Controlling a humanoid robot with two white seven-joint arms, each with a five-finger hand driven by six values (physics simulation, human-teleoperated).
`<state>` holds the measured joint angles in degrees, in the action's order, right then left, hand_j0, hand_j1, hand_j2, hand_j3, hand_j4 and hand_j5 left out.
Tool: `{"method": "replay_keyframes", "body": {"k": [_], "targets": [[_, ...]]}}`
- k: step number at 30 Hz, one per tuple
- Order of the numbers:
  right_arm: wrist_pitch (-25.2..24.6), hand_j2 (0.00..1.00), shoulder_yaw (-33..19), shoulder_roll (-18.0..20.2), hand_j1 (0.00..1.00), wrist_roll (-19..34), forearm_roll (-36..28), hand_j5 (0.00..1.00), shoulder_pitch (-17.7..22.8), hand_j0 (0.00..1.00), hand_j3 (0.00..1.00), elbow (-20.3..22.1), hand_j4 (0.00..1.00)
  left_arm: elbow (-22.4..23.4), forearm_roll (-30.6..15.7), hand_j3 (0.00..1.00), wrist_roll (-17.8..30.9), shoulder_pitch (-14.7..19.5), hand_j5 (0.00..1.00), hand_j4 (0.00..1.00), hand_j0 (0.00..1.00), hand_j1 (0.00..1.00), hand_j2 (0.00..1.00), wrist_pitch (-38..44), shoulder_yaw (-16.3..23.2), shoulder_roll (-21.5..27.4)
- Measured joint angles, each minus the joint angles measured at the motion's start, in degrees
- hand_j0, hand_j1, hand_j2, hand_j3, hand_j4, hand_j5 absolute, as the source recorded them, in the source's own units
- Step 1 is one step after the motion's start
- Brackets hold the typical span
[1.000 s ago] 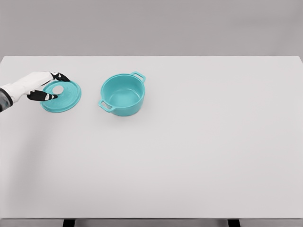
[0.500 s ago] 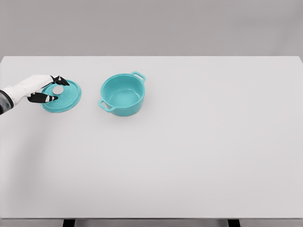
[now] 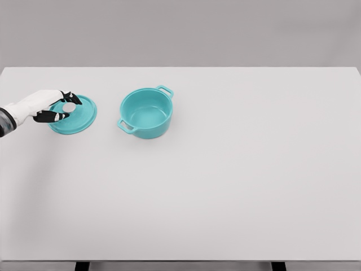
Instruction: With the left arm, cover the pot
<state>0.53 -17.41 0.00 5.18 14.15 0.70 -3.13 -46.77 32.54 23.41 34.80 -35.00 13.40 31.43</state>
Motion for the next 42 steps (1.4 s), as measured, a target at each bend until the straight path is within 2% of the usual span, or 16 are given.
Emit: {"method": "replay_keyframes", "body": {"k": [12, 24, 29, 42], "targets": [[0.0, 1.0, 0.0, 0.0, 1.0, 0.0, 0.0, 1.0, 0.0, 1.0, 1.0, 0.0, 1.0, -0.2, 0.2, 0.52, 0.1, 0.0, 0.52, 0.52, 0.52, 0.52, 0.52, -0.1, 0.0, 0.1], [0.0, 1.0, 0.0, 0.0, 1.0, 0.0, 0.0, 1.0, 0.0, 1.0, 1.0, 0.0, 1.0, -0.9, -0.5, 0.52, 0.0, 0.4, 0.52, 0.52, 0.52, 0.52, 0.52, -0.1, -0.3, 0.6], [0.0, 1.0, 0.0, 0.0, 1.0, 0.0, 0.0, 1.0, 0.0, 1.0, 1.0, 0.0, 1.0, -2.0, -0.9, 0.52, 0.0, 1.8, 0.52, 0.52, 0.52, 0.52, 0.52, -0.1, -0.6, 0.7], [0.0, 1.0, 0.0, 0.0, 1.0, 0.0, 0.0, 1.0, 0.0, 1.0, 1.0, 0.0, 1.0, -7.0, -2.5, 0.52, 0.0, 1.5, 0.52, 0.52, 0.52, 0.52, 0.52, -0.1, -0.6, 0.8]]}}
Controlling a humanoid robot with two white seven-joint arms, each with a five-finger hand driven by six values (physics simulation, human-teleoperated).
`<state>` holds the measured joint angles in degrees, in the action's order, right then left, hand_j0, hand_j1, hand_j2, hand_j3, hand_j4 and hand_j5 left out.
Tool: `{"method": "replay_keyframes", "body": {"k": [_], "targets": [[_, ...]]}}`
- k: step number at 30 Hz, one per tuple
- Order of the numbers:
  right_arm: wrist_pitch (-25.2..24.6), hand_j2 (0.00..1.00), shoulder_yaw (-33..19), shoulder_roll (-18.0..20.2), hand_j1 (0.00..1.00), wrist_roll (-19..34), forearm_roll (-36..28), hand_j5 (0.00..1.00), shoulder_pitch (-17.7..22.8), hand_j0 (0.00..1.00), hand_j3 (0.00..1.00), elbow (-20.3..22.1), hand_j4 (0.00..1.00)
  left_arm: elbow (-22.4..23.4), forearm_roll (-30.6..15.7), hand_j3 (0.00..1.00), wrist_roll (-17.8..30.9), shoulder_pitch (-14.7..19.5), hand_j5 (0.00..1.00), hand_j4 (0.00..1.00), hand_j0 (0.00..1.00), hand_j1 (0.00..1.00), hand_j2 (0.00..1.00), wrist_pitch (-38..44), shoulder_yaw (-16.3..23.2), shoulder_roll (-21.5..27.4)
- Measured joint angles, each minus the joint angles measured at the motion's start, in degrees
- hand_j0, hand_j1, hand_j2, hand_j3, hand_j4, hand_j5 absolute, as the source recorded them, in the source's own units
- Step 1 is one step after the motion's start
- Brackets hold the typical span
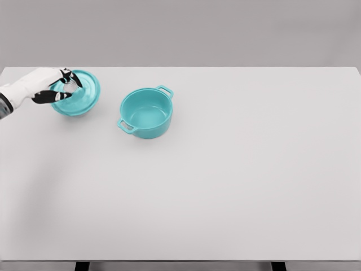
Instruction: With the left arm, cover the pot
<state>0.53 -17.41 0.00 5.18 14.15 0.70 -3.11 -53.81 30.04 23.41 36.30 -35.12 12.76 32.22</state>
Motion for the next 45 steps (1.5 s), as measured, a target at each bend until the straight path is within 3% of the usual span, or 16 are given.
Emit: {"method": "replay_keyframes", "body": {"k": [20, 29, 45], "targets": [[0.0, 1.0, 0.0, 0.0, 1.0, 0.0, 0.0, 1.0, 0.0, 1.0, 1.0, 0.0, 1.0, -4.7, -0.4, 0.52, -0.4, 1.4, 0.52, 0.52, 0.52, 0.52, 0.52, 0.0, 1.7, -0.9], [0.0, 1.0, 0.0, 0.0, 1.0, 0.0, 0.0, 1.0, 0.0, 1.0, 1.0, 0.0, 1.0, -5.3, -0.1, 0.52, -0.4, 2.1, 0.52, 0.52, 0.52, 0.52, 0.52, 0.0, 3.7, -4.0], [0.0, 1.0, 0.0, 0.0, 1.0, 0.0, 0.0, 1.0, 0.0, 1.0, 1.0, 0.0, 1.0, -10.3, -0.3, 0.52, -0.3, 2.1, 0.52, 0.52, 0.52, 0.52, 0.52, 0.0, 5.1, -7.2]]}}
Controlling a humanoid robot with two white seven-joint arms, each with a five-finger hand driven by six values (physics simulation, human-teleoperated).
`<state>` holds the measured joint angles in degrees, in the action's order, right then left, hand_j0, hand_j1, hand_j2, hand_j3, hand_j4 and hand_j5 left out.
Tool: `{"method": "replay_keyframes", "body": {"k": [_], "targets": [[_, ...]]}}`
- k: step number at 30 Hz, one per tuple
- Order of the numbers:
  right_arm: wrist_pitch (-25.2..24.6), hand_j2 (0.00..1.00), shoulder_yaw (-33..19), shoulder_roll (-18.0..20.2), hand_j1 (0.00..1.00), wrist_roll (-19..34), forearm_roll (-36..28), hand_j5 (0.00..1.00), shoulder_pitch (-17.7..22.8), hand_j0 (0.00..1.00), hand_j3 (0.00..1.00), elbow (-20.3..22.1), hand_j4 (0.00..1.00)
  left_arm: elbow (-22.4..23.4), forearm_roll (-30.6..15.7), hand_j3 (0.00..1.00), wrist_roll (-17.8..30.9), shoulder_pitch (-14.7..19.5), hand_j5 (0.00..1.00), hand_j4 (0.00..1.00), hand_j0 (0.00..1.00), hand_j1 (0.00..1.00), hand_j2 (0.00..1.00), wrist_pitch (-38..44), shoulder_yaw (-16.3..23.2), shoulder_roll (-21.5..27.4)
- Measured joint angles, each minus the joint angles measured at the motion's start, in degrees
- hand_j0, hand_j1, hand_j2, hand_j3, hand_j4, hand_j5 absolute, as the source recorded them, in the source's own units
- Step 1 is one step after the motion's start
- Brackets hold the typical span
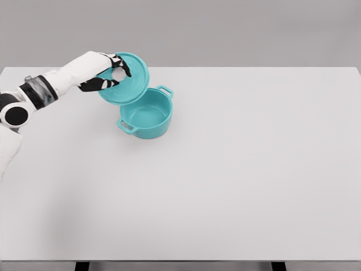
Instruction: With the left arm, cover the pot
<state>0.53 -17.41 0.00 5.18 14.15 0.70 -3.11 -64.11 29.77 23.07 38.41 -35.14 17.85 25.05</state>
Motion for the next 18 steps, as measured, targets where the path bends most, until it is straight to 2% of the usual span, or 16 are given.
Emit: {"method": "replay_keyframes", "body": {"k": [14, 18], "targets": [[0.0, 1.0, 0.0, 0.0, 1.0, 0.0, 0.0, 1.0, 0.0, 1.0, 1.0, 0.0, 1.0, -3.9, -0.3, 0.52, -0.1, -1.7, 0.52, 0.52, 0.52, 0.52, 0.52, 0.0, 1.3, -1.1], [0.0, 1.0, 0.0, 0.0, 1.0, 0.0, 0.0, 1.0, 0.0, 1.0, 1.0, 0.0, 1.0, -5.5, -0.3, 0.52, -0.2, -3.3, 0.52, 0.52, 0.52, 0.52, 0.52, 0.0, 1.3, -1.1]]}}
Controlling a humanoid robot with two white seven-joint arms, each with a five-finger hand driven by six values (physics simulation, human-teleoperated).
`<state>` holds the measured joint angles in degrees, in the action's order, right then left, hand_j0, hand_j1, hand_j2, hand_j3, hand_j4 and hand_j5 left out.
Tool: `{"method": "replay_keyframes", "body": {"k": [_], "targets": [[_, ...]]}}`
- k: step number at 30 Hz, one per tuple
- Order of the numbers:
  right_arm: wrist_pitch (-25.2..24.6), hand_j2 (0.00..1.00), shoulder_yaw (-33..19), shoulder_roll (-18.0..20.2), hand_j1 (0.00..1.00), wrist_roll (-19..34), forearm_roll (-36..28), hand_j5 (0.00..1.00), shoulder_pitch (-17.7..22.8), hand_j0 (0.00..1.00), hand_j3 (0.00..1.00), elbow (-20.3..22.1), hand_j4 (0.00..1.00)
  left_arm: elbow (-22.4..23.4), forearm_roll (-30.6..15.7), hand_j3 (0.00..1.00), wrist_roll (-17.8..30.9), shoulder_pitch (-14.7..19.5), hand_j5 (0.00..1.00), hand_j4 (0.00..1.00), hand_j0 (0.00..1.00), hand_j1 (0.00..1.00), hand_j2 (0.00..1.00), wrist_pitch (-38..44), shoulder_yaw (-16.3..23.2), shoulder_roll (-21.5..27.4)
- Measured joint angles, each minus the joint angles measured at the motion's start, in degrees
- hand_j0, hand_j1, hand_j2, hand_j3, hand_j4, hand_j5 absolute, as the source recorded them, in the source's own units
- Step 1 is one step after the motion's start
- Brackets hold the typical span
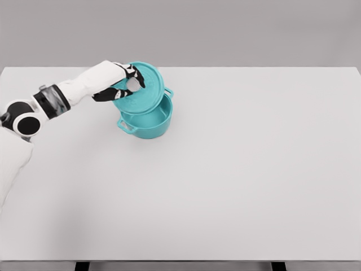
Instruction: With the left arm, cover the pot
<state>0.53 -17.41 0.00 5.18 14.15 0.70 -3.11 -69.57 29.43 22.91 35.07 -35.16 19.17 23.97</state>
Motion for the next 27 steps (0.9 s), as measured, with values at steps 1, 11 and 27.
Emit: {"method": "replay_keyframes", "body": {"k": [1, 11, 27], "targets": [[0.0, 1.0, 0.0, 0.0, 1.0, 0.0, 0.0, 1.0, 0.0, 1.0, 1.0, 0.0, 1.0, -0.6, 0.0, 0.52, 0.0, -0.3, 0.52, 0.52, 0.52, 0.52, 0.52, 0.0, 0.0, 0.0], [0.0, 1.0, 0.0, 0.0, 1.0, 0.0, 0.0, 1.0, 0.0, 1.0, 1.0, 0.0, 1.0, -4.4, -0.8, 0.52, 0.0, -2.0, 0.52, 0.52, 0.52, 0.52, 0.52, 0.0, -0.1, 0.1], [0.0, 1.0, 0.0, 0.0, 1.0, 0.0, 0.0, 1.0, 0.0, 1.0, 1.0, 0.0, 1.0, -4.2, -0.6, 0.53, 0.0, -3.7, 0.53, 0.53, 0.53, 0.53, 0.53, 0.0, -0.1, 0.1]]}}
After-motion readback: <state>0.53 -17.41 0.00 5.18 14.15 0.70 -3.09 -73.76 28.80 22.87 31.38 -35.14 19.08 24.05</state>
